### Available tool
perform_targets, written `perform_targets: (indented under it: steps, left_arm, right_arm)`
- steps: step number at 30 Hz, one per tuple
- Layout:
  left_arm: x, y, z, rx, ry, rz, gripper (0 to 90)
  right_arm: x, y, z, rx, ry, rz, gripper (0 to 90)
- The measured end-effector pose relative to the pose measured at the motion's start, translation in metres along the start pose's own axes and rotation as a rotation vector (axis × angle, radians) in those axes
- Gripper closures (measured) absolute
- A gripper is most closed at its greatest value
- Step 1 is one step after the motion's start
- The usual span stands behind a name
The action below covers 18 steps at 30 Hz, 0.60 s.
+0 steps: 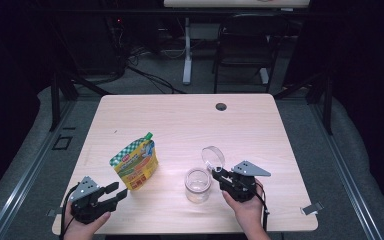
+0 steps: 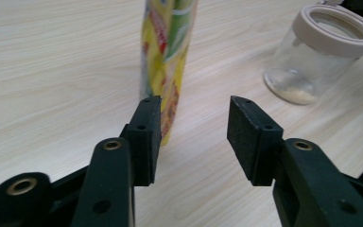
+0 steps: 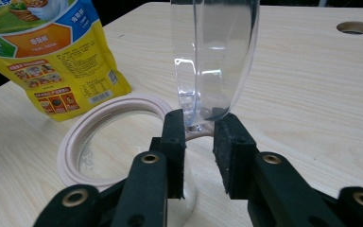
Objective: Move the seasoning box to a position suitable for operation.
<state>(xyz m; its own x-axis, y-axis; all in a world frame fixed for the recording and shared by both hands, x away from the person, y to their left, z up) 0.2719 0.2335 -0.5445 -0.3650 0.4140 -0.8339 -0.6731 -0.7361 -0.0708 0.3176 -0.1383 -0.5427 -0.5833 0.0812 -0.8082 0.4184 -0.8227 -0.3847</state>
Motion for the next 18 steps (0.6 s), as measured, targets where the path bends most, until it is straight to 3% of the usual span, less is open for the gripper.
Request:
perform_targets:
  steps: [5, 9, 18]
  left_arm:
    - [0.006, -0.009, -0.003, -0.037, -0.001, 0.021, 48.5]
    - [0.005, -0.015, -0.008, -0.04, 0.01, 0.026, 45.5]
    - [-0.008, -0.018, -0.031, 0.002, 0.019, 0.017, 47.1]
  right_arm:
    - [0.002, -0.001, 0.004, -0.018, -0.002, -0.007, 69.5]
    - [0.005, -0.001, 0.009, -0.025, -0.009, 0.006, 68.0]
    - [0.011, 0.003, 0.017, -0.009, -0.011, 0.017, 66.7]
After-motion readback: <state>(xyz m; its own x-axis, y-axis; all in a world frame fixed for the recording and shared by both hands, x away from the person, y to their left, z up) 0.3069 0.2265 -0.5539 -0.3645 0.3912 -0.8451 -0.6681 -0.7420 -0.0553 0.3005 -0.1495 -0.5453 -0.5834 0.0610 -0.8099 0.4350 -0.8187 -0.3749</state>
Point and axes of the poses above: each handheld gripper's, and its own axes: z roughly backward along the jaws, x roughly out of its underside, y roughly to its right, the point moved 5 cm from there along -z, roughly forward along the jaws, and after that the axes turned 14 degrees about -z, right-handed, at the moved point
